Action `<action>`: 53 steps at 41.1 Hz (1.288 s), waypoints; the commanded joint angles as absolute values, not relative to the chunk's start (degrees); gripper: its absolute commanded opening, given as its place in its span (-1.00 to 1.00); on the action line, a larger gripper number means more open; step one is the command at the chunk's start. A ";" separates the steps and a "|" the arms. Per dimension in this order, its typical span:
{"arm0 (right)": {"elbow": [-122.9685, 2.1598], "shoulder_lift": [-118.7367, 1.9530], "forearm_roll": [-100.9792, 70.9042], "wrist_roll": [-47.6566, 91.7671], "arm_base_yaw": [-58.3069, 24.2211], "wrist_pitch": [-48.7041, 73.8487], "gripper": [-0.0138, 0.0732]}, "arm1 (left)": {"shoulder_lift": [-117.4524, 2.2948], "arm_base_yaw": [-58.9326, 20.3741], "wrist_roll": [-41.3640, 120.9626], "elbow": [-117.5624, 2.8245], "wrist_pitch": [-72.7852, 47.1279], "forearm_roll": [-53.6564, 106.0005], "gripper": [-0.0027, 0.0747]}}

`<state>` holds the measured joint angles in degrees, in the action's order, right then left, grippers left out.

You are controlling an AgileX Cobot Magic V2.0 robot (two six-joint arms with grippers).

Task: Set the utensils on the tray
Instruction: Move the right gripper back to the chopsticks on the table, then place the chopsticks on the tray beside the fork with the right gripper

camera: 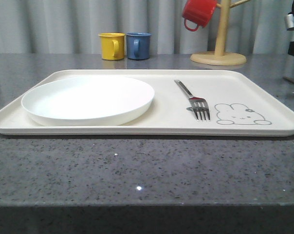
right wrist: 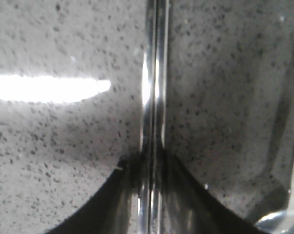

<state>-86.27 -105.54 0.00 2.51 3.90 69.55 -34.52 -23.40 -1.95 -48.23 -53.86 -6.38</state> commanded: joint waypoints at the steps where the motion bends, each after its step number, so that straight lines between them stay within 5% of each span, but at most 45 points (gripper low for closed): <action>1: -87.42 -104.04 -0.60 3.03 4.25 70.62 -0.21 | -34.66 -23.79 -2.45 -49.60 -49.85 -6.18 0.16; 12: -87.57 -103.78 -0.94 3.03 4.20 71.47 -0.63 | -34.66 -23.79 -2.45 -49.60 -49.85 -6.18 0.16; 37: -87.57 -97.86 -15.89 -3.94 -12.12 72.15 -0.62 | -34.66 -23.79 -2.45 -49.60 -49.85 -6.18 0.16; 53: -87.57 -101.21 -19.24 -9.42 -13.39 67.53 -0.62 | -34.66 -23.79 -2.45 -49.60 -49.85 -6.18 0.16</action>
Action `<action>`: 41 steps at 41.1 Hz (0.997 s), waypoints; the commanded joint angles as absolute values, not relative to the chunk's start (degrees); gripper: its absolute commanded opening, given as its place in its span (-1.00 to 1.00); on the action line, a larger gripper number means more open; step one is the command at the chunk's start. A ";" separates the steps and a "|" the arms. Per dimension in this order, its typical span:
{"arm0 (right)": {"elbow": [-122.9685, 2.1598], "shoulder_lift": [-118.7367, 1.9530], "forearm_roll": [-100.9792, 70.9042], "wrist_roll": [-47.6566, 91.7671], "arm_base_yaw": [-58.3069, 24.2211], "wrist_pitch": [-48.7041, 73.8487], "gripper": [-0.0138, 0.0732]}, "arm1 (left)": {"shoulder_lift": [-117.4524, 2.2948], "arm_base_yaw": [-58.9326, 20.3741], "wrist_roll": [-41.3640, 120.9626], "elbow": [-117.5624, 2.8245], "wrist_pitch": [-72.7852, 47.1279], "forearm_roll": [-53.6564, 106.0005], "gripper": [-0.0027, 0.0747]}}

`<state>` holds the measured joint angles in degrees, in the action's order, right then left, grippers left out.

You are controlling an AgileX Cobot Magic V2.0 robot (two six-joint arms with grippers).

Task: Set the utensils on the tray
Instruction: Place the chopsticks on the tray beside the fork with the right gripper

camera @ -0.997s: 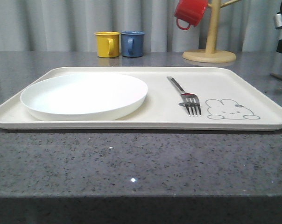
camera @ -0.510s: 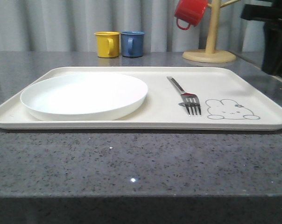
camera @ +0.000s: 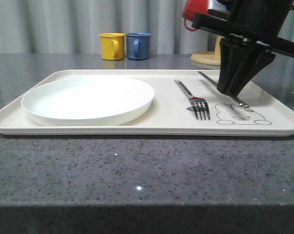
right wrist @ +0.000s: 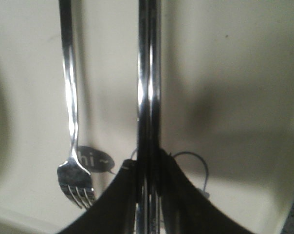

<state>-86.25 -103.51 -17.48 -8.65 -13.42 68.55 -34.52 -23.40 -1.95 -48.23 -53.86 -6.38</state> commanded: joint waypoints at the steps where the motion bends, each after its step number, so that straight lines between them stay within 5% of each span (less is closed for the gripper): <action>1: -87.57 -101.33 -19.24 -9.60 -13.39 67.53 -0.62 | -34.66 -23.79 -2.45 -49.60 -49.85 -6.18 0.16; 12: -87.57 -102.86 -19.50 -9.85 -13.39 67.88 -0.58 | -34.66 -23.79 -2.45 -49.60 -49.85 -6.18 0.16; 22: -87.57 -102.68 -19.44 -9.80 -13.39 67.81 0.02 | -34.66 -23.79 -2.45 -49.60 -49.85 -6.18 0.16; 41: -87.39 -88.73 -4.26 1.44 -11.79 71.73 0.02 | -34.66 -23.79 -2.45 -49.60 -49.85 -6.18 0.16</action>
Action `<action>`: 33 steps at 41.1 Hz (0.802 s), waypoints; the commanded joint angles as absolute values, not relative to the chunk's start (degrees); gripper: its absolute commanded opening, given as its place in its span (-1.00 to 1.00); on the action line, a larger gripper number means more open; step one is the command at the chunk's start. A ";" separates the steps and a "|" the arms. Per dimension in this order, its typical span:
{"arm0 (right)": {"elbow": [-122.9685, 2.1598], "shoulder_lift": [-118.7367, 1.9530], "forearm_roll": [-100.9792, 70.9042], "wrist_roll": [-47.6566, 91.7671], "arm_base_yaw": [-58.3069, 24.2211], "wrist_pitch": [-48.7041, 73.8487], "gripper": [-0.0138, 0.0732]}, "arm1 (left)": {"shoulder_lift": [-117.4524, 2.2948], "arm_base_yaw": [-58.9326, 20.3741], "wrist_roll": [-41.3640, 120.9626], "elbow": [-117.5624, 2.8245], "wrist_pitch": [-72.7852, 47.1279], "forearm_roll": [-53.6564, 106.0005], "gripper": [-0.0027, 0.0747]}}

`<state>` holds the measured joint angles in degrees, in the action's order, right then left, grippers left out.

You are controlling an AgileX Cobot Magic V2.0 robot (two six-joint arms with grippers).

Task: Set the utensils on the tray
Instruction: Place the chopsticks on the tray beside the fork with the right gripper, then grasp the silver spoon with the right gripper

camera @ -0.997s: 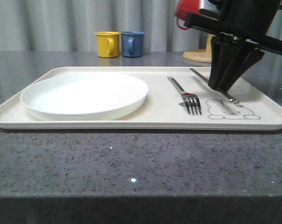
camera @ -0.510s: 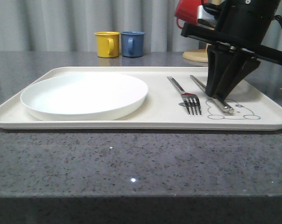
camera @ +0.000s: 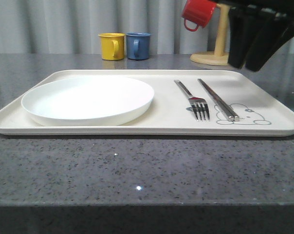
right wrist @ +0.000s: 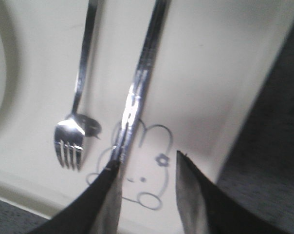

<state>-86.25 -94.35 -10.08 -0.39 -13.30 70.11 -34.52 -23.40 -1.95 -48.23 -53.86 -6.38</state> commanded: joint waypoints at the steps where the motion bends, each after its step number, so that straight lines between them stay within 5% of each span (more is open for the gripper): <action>1: -87.39 -87.96 -3.13 1.44 -10.70 71.87 0.02 | -34.66 -23.79 -2.45 -49.60 -49.85 -6.18 0.16; 16: -87.39 -90.03 -2.14 12.26 9.35 70.22 0.02 | -34.66 -23.79 -2.45 -49.60 -49.85 -6.18 0.16; 33: -87.45 -98.17 -1.15 14.75 15.21 61.91 0.02 | -34.66 -23.79 -2.45 -49.60 -49.85 -6.18 0.16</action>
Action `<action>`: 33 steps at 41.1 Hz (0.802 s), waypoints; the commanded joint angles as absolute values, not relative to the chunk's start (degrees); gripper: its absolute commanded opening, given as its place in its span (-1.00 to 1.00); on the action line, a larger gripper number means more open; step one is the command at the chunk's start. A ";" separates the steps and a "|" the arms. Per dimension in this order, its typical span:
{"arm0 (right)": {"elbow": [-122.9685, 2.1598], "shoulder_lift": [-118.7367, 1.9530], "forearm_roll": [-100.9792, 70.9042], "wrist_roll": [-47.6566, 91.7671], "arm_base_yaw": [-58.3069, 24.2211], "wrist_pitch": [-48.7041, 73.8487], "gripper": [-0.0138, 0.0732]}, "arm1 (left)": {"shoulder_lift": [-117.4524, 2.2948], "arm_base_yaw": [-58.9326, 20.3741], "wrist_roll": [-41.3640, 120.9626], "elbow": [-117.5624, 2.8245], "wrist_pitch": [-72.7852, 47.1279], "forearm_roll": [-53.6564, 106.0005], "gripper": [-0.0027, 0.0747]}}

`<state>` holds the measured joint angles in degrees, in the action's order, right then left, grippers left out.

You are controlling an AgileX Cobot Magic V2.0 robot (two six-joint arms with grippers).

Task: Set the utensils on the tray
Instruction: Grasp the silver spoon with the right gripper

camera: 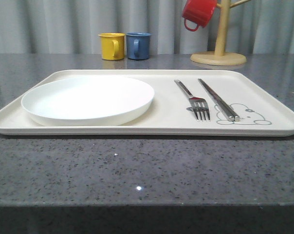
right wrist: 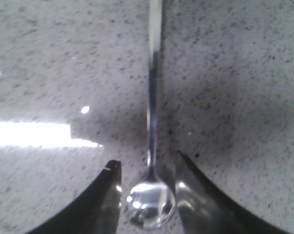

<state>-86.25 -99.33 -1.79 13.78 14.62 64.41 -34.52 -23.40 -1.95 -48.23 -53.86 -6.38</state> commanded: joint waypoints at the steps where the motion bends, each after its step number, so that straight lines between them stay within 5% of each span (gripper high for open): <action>1: -87.45 -98.68 -1.15 14.79 15.21 61.80 0.02 | -34.66 -23.79 -2.45 -49.60 -49.85 -6.18 0.16; 16: -87.45 -103.24 -1.26 14.79 15.21 61.29 -0.01 | -34.66 -23.79 -2.45 -49.60 -49.85 -6.18 0.16; 27: -87.45 -103.56 -2.60 14.79 15.21 61.78 -0.68 | -34.66 -23.79 -2.45 -49.60 -49.85 -6.18 0.16; 33: -87.57 -103.17 -3.28 14.79 15.21 62.27 -0.72 | -34.66 -23.79 -2.45 -49.60 -49.85 -6.18 0.16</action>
<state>-86.25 -106.09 -1.45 14.01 15.06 62.18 -34.52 -23.40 -1.95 -48.23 -53.80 -6.38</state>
